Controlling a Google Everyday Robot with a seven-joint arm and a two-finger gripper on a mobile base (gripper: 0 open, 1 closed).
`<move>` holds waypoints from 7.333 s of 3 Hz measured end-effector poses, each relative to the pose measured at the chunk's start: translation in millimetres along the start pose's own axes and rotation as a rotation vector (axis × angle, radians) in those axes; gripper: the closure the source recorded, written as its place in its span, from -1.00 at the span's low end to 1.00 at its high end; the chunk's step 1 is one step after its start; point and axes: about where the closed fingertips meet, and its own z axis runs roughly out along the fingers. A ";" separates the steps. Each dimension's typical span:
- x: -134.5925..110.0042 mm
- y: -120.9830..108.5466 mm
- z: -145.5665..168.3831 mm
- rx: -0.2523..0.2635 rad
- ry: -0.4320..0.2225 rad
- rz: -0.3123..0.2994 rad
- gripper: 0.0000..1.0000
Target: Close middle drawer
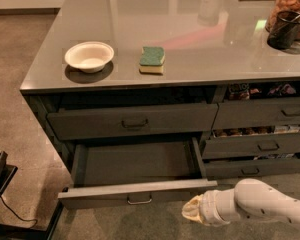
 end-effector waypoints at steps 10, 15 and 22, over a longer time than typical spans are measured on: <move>9.6 -128.2 108.6 0.364 -0.119 -0.174 1.00; -14.7 -244.6 172.6 0.377 -0.113 -0.281 1.00; -27.9 -131.4 91.0 0.286 -0.042 -0.139 -0.30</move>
Offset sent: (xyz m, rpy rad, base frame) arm 0.0470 0.0240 -0.0558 0.0084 -0.1288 0.0021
